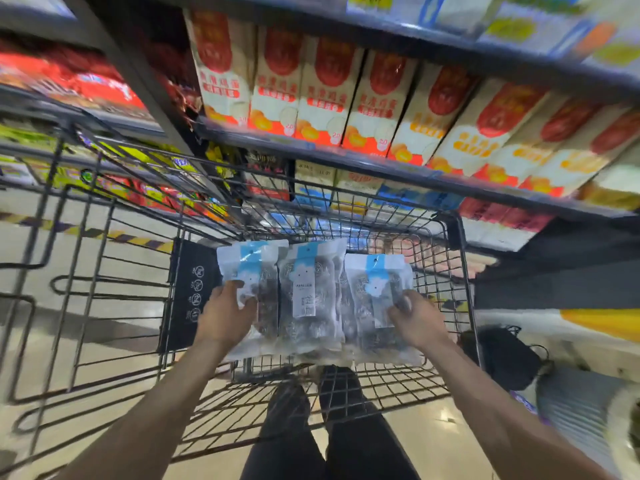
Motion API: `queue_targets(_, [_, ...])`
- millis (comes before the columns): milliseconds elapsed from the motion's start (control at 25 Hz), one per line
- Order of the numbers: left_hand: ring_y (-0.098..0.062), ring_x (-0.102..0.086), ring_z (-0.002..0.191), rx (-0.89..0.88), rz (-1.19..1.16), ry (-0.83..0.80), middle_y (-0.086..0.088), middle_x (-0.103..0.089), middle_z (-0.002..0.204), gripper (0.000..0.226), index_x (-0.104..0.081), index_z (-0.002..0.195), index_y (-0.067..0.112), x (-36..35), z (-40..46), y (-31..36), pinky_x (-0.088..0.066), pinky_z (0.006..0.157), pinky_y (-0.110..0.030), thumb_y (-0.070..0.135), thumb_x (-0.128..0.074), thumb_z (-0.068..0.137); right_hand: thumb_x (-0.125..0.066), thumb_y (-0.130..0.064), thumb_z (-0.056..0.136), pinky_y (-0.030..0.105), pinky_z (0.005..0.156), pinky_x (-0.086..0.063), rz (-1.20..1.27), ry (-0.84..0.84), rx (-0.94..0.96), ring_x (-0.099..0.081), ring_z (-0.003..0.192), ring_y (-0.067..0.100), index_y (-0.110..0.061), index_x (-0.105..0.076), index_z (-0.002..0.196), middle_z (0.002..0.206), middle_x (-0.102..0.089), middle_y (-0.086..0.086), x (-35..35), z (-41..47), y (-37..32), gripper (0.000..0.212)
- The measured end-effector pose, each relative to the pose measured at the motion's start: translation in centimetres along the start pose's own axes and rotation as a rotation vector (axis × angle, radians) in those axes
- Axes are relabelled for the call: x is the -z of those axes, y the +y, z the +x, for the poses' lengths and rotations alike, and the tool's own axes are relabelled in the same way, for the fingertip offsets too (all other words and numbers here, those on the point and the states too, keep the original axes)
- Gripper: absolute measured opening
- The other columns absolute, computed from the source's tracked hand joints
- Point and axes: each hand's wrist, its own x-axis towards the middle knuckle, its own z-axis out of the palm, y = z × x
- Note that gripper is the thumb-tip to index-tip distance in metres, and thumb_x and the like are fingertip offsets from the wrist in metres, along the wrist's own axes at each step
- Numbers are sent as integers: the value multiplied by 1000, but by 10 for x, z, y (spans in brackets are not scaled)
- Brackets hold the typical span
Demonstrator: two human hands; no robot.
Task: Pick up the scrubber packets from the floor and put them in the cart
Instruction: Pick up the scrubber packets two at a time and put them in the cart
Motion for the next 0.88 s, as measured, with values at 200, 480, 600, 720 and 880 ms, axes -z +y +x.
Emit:
queue_targets(200, [-39,-60,124,-231,256,159,-12,-60,141,49,-58,141,20,74,-54,49,-48,101,-51,41,-60,97,-52,-49,102,49,99,-56,-177,253,199,-64,120,39,-15,-53,146,135,-65,17,59,-85,-43,56])
queue_targets(480, [-43,-61,120,-534,468,356,-15,-67,130,57,-73,121,19,135,-123,113,-48,97,-60,52,-45,84,-32,-63,95,48,109,-49,-287,569,313,-58,128,37,-18,-58,146,144,-63,12,102,-168,-80,73])
queue_targets(600, [-39,-22,153,-594,539,285,-8,-31,165,61,-45,150,32,133,-144,140,-20,120,-59,58,-34,97,-28,-64,92,50,107,-49,-266,596,270,-55,130,38,-21,-57,145,145,-60,10,112,-195,-81,74])
queue_targets(720, [-37,-12,157,-737,555,277,-6,-22,169,63,-33,157,35,123,-161,167,-17,122,-60,60,-33,99,-33,-65,93,52,105,-51,-202,697,195,-59,126,41,-21,-61,143,142,-63,10,116,-219,-62,73])
queue_targets(880, [-45,-37,147,-940,624,232,-12,-46,157,67,-60,140,33,86,-190,204,-33,112,-69,65,-35,86,-33,-68,92,53,112,-46,-69,718,11,-56,130,43,-22,-58,147,146,-62,12,112,-246,-1,76])
